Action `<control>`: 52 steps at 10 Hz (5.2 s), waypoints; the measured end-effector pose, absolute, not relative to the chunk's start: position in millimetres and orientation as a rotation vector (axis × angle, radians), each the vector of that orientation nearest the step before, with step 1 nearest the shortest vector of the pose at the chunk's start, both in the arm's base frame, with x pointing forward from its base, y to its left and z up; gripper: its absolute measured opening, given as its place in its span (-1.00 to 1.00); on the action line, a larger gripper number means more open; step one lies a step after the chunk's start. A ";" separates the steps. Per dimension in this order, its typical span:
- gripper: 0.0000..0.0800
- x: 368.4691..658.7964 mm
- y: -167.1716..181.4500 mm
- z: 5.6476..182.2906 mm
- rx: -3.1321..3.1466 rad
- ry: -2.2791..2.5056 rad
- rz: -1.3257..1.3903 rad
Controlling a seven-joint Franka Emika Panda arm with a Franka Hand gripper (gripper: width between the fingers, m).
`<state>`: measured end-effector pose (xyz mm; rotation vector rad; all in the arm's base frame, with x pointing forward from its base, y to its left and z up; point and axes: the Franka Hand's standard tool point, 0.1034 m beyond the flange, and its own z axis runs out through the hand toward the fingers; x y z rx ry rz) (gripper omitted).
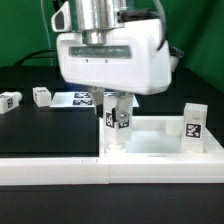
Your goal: Assemble square table
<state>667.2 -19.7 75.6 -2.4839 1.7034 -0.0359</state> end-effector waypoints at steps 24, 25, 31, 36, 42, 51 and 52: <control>-0.25 670.7 -12.1 76.1 -2.725 1.351 -0.186; -0.25 670.2 -13.8 75.5 -2.630 1.505 -0.172; -0.13 665.7 -20.0 72.3 -1.771 2.255 0.071; 0.61 667.9 -4.7 73.4 -2.364 1.661 -0.106; 0.62 670.6 -8.8 74.6 -2.767 1.075 -0.147; -0.26 666.1 -13.3 75.3 -2.152 2.021 -0.002; -0.26 664.6 -11.1 76.8 -1.901 2.241 0.064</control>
Offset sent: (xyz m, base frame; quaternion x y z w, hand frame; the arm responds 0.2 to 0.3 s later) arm 0.0035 -0.0074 -0.0069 0.0409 -0.0009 0.2557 0.9659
